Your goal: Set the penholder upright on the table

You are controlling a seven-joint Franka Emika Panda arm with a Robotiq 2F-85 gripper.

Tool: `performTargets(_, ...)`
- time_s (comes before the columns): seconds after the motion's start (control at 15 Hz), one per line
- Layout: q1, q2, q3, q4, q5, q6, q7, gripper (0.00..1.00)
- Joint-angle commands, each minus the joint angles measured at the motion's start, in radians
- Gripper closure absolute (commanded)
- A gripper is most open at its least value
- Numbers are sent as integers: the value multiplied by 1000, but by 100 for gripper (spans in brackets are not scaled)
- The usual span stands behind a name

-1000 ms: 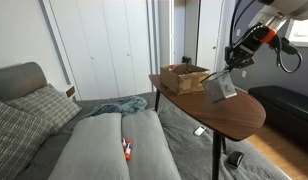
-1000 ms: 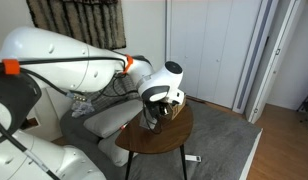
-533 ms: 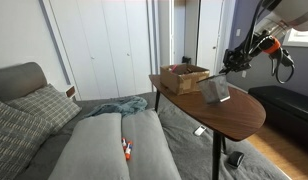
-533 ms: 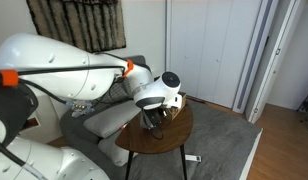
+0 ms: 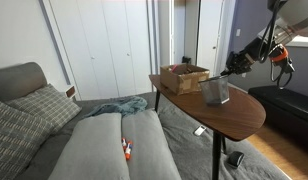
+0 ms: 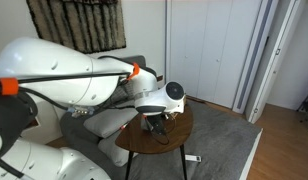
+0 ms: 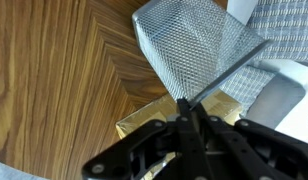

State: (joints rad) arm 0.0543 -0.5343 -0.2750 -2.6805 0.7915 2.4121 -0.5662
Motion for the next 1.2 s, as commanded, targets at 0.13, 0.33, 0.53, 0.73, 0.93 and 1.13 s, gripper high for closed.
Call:
performTargets(0.13,-15,-42,-9,-21,13,-21,-83,47)
performTargets(0.33,-44,-85,25,-3,-48,-70,-23,27)
performTargets(0.53,-66,-138,62,32,-130,-151,52,6)
performTargets(0.73,-92,-178,117,98,-277,-280,228,0)
performTargets(0.93,-91,-204,177,199,-415,-436,393,0)
performTargets(1.13,-80,-195,231,305,-505,-583,498,0)
